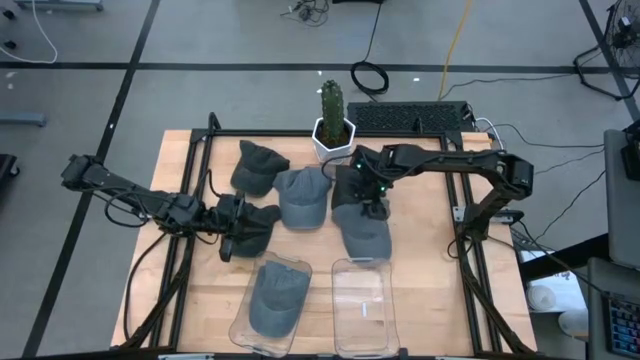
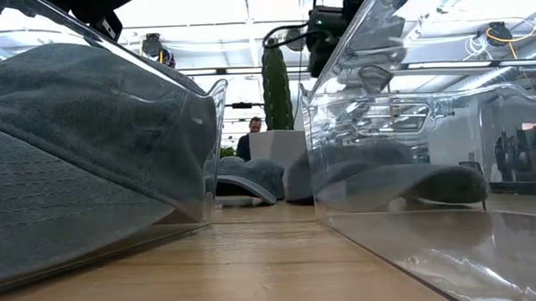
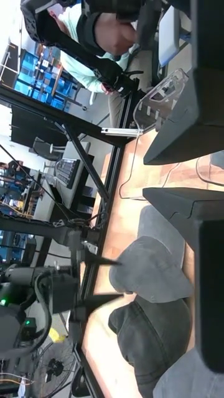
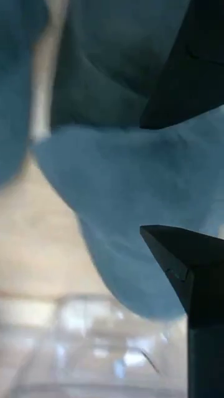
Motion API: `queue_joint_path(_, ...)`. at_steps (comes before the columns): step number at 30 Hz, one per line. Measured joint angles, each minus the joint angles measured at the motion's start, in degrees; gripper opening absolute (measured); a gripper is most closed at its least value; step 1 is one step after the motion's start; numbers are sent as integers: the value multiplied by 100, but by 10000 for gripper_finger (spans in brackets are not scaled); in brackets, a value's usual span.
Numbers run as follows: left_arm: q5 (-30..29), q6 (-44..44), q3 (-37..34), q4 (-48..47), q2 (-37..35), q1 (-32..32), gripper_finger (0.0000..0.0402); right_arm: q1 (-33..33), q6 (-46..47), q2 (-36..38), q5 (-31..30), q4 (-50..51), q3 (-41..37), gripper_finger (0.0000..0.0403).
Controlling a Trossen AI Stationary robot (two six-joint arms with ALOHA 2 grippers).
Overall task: Pick & Place hat
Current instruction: Put the bottom gray cap into the left transparent bin
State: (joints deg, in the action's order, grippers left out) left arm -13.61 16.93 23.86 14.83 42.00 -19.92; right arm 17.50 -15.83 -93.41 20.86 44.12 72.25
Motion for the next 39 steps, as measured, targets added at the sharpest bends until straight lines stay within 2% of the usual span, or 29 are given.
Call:
queue_joint_path(5,0,2,0,0,0,0,77,59,-219,1,-456,-230,0,254)
queue_joint_path(7,0,2,0,2,-1,0,77,122,-270,-44,-384,-177,0,254)
queue_joint_path(20,0,2,0,4,-1,2,77,242,-294,-714,1090,329,-2,254)
queue_joint_path(23,0,0,0,0,0,2,77,240,-291,-704,1388,528,-2,254)
queue_joint_path(29,0,0,0,1,0,2,77,238,-164,-496,2355,669,-2,254)
queue_joint_path(36,0,2,0,2,0,2,77,227,-139,-220,2432,788,-2,251)
queue_joint_path(39,0,0,0,2,0,2,76,227,-158,-218,2387,793,-2,229)
